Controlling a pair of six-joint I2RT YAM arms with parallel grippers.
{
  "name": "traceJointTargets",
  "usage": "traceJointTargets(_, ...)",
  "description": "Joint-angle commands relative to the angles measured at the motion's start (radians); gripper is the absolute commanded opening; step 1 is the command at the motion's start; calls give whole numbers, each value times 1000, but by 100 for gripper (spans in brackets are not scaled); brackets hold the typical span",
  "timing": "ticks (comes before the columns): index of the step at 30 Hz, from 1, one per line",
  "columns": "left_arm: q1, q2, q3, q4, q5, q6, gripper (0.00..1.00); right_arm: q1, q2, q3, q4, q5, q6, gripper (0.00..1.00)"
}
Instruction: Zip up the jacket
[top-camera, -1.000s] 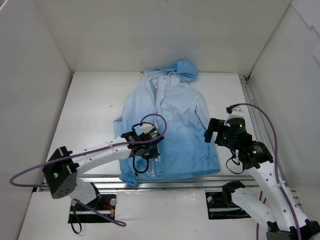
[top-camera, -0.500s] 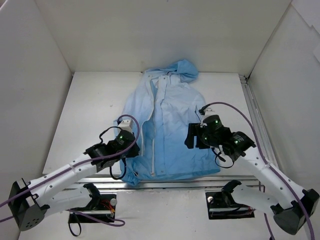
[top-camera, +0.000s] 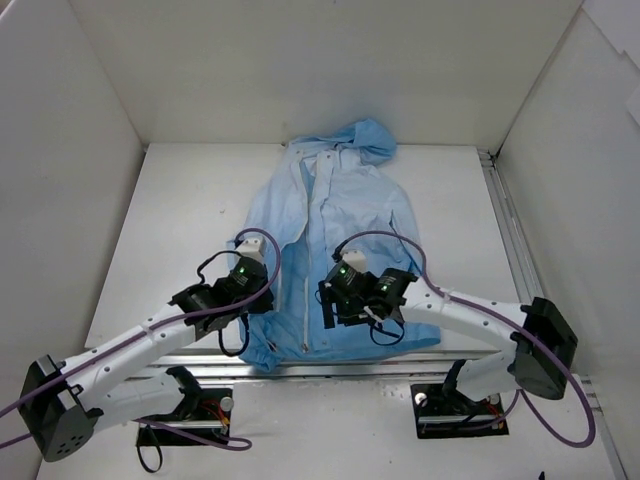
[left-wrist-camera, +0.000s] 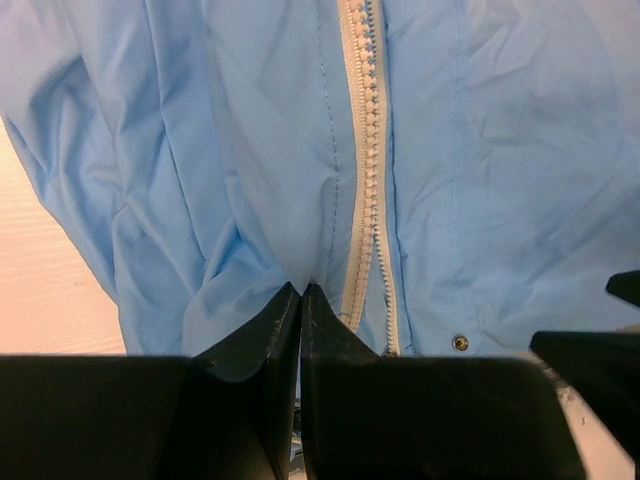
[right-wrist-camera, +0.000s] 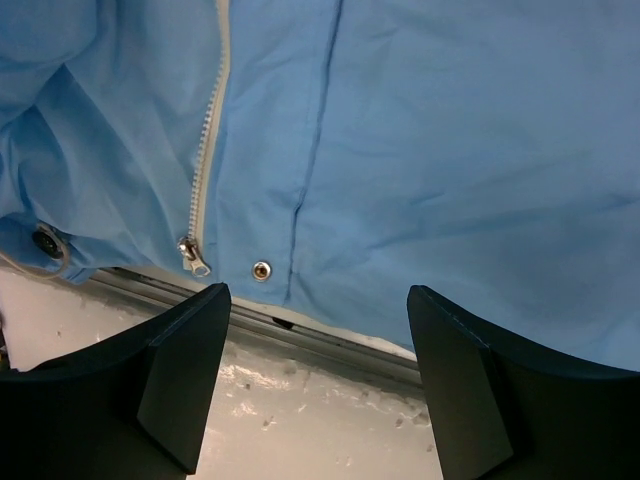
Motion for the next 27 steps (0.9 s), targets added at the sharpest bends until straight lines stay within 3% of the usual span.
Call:
traceJointTargets(1, 25, -15, -3, -4, 5, 26, 0, 82, 57, 73, 40, 78, 128, 69)
traceJointTargets(9, 65, -39, -78, 8, 56, 12, 0, 202, 192, 119, 50, 104, 219, 67)
traceJointTargets(27, 74, -67, -125, 11, 90, -14, 0, 218, 341, 71, 111, 152, 268, 52)
